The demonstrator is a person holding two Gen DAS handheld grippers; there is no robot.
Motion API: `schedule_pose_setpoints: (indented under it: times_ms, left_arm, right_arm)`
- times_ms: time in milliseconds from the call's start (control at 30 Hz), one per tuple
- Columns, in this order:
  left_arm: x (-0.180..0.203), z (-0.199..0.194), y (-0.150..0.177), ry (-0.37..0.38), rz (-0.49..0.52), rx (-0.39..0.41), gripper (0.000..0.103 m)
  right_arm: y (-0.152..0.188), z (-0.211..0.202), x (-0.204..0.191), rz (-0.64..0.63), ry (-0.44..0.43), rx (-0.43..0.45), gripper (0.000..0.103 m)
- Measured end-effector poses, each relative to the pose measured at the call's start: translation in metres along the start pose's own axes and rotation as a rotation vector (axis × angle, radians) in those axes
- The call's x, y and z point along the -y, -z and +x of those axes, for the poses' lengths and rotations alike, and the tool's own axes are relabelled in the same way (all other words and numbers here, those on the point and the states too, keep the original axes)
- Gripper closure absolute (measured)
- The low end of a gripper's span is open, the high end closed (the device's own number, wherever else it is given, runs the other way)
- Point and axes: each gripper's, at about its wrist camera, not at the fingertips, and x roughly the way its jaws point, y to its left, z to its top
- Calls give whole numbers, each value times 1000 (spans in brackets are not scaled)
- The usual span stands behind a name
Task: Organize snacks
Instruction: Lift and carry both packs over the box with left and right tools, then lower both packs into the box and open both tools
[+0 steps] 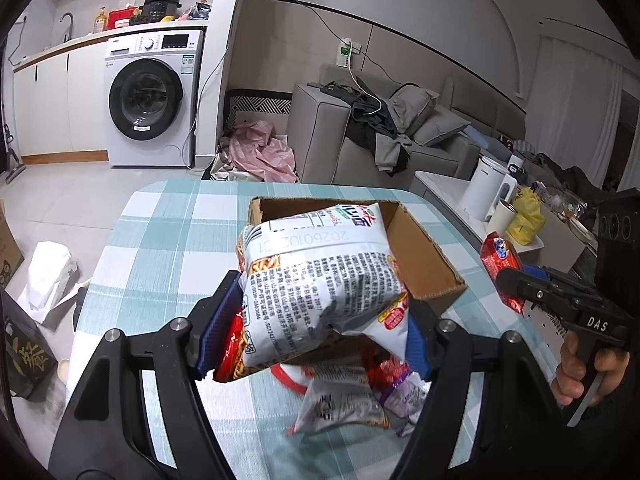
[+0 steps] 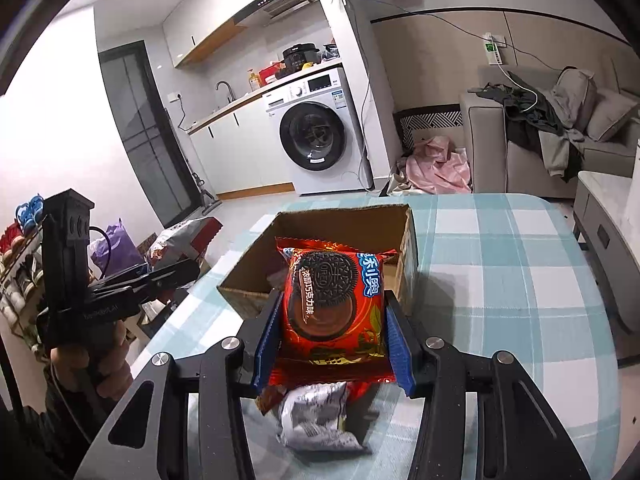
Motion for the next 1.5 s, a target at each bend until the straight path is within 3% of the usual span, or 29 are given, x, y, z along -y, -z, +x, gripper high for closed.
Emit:
schedule_pose_setpoints:
  times_ms: [667,1500]
  left_arm:
    - [8,71,-31,1,23,-42,34]
    - [18,132,-22,-38,84,-106,33]
  right_arm:
    - [-24,47,5,41,-32,-36,55]
    - [-31,90,7,86,-9,-67,55]
